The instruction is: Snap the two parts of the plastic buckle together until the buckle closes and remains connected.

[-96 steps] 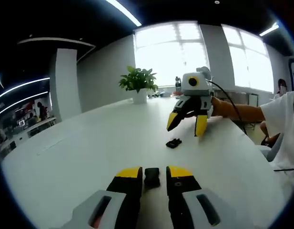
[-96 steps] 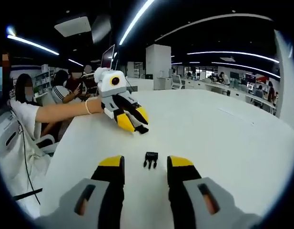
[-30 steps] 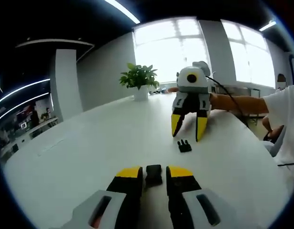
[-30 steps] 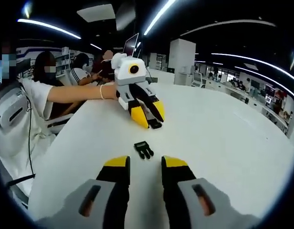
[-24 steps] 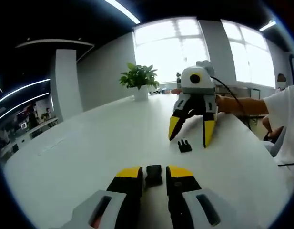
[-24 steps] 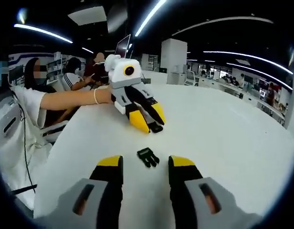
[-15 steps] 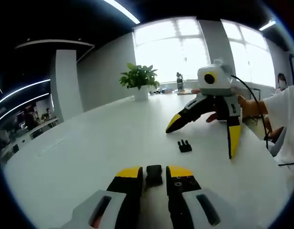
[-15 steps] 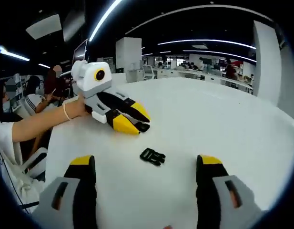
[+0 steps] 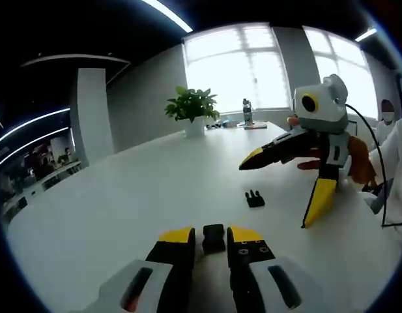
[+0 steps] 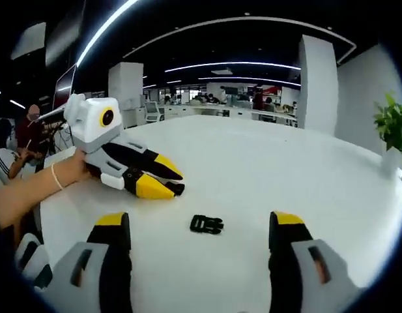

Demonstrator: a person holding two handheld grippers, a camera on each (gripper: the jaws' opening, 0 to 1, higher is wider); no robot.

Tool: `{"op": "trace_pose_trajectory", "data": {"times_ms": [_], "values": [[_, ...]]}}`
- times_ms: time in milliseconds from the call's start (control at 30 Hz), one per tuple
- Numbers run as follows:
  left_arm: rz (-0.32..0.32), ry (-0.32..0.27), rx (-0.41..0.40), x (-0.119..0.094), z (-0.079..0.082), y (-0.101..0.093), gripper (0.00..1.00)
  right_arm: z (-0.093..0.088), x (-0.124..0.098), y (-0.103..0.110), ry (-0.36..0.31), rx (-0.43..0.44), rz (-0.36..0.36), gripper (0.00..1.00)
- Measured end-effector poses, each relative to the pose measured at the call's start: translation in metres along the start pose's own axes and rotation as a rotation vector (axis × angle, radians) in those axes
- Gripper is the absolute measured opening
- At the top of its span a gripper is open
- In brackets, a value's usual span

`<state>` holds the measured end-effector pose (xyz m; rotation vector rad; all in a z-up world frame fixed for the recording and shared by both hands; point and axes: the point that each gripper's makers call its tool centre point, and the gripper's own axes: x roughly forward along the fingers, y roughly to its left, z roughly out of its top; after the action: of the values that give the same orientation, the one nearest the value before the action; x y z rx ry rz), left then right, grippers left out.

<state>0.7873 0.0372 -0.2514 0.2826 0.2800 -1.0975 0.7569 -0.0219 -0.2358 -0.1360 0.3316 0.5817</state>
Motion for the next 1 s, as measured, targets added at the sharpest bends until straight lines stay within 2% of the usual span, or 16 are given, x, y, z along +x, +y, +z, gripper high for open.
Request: {"op": "trace_pose_trajectory", "data": {"times_ms": [167,233,333,400,467,500,567,767,900,1000], "values": [[0.001,0.0,0.001,0.0,0.0,0.001,0.19,-0.004,0.002,0.004,-0.013,0.072,0.002,0.82],[0.001,0.0,0.001,0.0,0.001,0.001,0.19,-0.007,0.001,0.004,0.002,0.065,-0.007,0.78],[0.001,0.0,0.003,0.0,0.001,0.001,0.19,0.0,-0.001,0.0,-0.031,0.038,-0.032,0.72],[0.001,0.0,0.003,0.0,0.001,0.001,0.19,-0.002,0.001,-0.001,-0.02,0.042,-0.025,0.68],[0.001,0.0,0.003,0.0,0.001,0.002,0.19,-0.012,0.003,0.0,0.038,0.075,-0.006,0.68],[0.001,0.0,0.003,0.0,0.001,0.002,0.19,-0.008,0.002,-0.002,0.017,0.067,-0.011,0.67],[0.002,0.0,0.002,0.0,0.0,0.002,0.19,-0.009,0.0,0.001,0.019,0.083,-0.008,0.66],[0.003,0.0,0.005,0.0,0.0,0.003,0.19,-0.01,0.003,-0.005,0.034,0.053,-0.03,0.58],[0.002,-0.003,0.004,0.0,0.001,0.003,0.19,-0.01,0.005,-0.003,0.043,0.017,-0.006,0.43],[0.002,-0.005,0.003,0.0,0.002,0.003,0.19,-0.01,0.007,-0.002,0.05,-0.008,0.006,0.39]]}}
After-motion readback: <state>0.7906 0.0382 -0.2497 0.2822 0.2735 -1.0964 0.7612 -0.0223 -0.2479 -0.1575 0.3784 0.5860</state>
